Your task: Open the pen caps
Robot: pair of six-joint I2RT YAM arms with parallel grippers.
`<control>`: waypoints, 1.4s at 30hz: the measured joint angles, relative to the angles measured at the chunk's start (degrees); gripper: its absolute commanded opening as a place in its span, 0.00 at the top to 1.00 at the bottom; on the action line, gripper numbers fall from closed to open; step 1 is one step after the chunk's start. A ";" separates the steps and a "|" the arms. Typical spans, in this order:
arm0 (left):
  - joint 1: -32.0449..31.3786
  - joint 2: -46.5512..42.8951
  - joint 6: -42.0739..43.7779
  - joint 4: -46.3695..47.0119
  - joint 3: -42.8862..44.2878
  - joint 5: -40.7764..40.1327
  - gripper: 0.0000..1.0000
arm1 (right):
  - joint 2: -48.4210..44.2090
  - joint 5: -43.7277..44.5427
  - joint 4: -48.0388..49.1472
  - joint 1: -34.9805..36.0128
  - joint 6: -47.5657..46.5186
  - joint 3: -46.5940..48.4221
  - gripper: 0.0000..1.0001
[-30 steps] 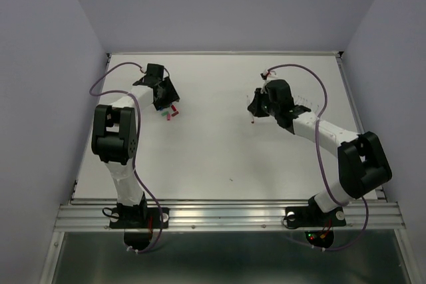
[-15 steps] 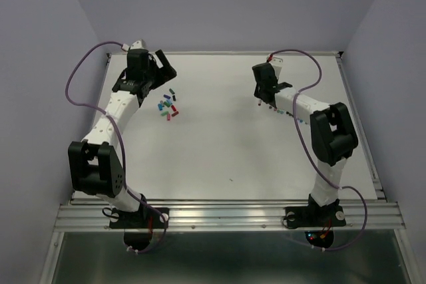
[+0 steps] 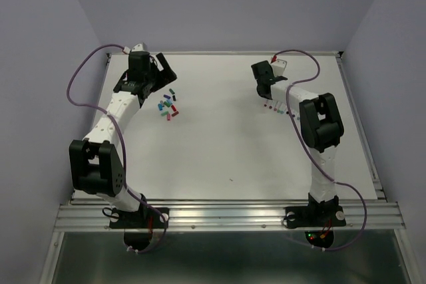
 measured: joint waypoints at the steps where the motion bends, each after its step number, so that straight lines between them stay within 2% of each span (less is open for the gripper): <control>1: 0.00 0.07 0.00 -0.07 0.00 -0.02 0.01 | 0.22 0.02 -0.20 -0.28 0.13 0.11 0.98; 15: 0.00 0.09 -0.02 -0.63 -0.28 -0.13 0.01 | 2.12 -0.50 -1.51 -2.01 -0.28 2.12 0.86; 28: 0.00 0.09 -0.02 -0.72 -0.28 -0.46 0.01 | 2.47 -1.64 -1.57 -2.38 -0.35 2.12 0.82; 31: 0.00 0.09 -0.04 -0.85 -0.28 -0.83 0.01 | 2.93 -2.03 -1.70 -2.38 -0.33 2.12 0.75; 33: 0.00 0.07 -0.04 -0.96 -0.31 -1.05 0.01 | 3.02 -2.29 -1.88 -2.38 -0.28 2.12 0.74; 35: 0.00 0.07 -0.07 -1.07 -0.31 -1.18 0.01 | 3.02 -2.49 -2.19 -2.38 -0.22 2.12 0.64; 37: 0.00 0.07 -0.07 -1.11 -0.31 -1.25 0.01 | 3.02 -2.69 -2.43 -2.45 -0.33 2.14 0.60; 39: 0.00 0.04 -0.07 -1.14 -0.31 -1.27 0.01 | 3.02 -2.78 -2.60 -2.54 -0.22 2.14 0.50; 40: 0.00 0.00 -0.07 -1.18 -0.31 -1.27 0.01 | 3.02 -2.82 -2.64 -2.62 -0.37 2.21 0.42; 42: 0.00 -0.07 -0.07 -1.29 -0.31 -1.27 0.01 | 3.02 -2.93 -2.86 -2.78 -0.87 2.56 0.39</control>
